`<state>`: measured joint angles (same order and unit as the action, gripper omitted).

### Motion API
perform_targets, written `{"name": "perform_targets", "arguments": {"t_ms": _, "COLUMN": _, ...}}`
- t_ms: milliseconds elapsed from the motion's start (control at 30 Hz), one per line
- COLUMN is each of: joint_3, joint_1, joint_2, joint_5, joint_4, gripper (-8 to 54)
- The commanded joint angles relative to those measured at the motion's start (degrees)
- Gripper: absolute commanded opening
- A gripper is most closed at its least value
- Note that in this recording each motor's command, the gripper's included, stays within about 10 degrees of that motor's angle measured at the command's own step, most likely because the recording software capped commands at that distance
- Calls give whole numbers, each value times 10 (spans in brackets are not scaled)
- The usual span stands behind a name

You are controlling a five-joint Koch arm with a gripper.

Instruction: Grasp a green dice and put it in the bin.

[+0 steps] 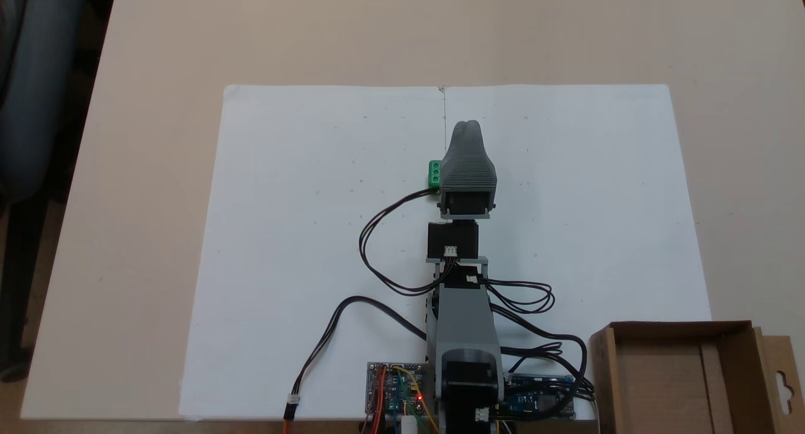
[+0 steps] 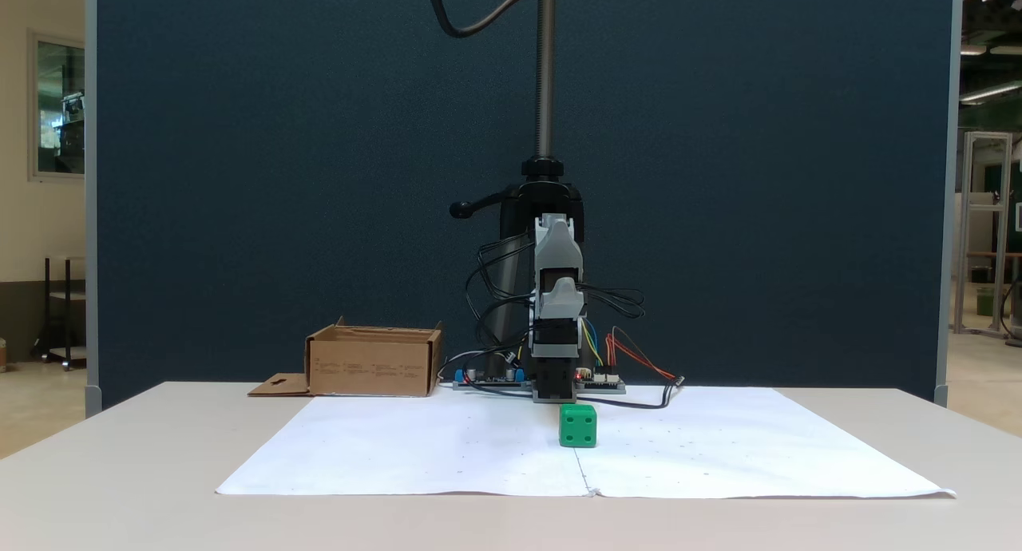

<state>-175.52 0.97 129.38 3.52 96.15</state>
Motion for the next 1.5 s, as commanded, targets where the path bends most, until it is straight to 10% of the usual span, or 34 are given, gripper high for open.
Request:
{"name": "perform_targets", "arguments": {"t_ms": 0, "joint_3": -39, "joint_1": 57, "joint_2": 64, "joint_5": -18, "joint_4": 36, "gripper": 449}}
{"name": "perform_targets", "arguments": {"t_ms": 1467, "joint_3": -39, "joint_1": 8, "joint_2": 62, "joint_5": -11, "joint_4": 33, "gripper": 439}}
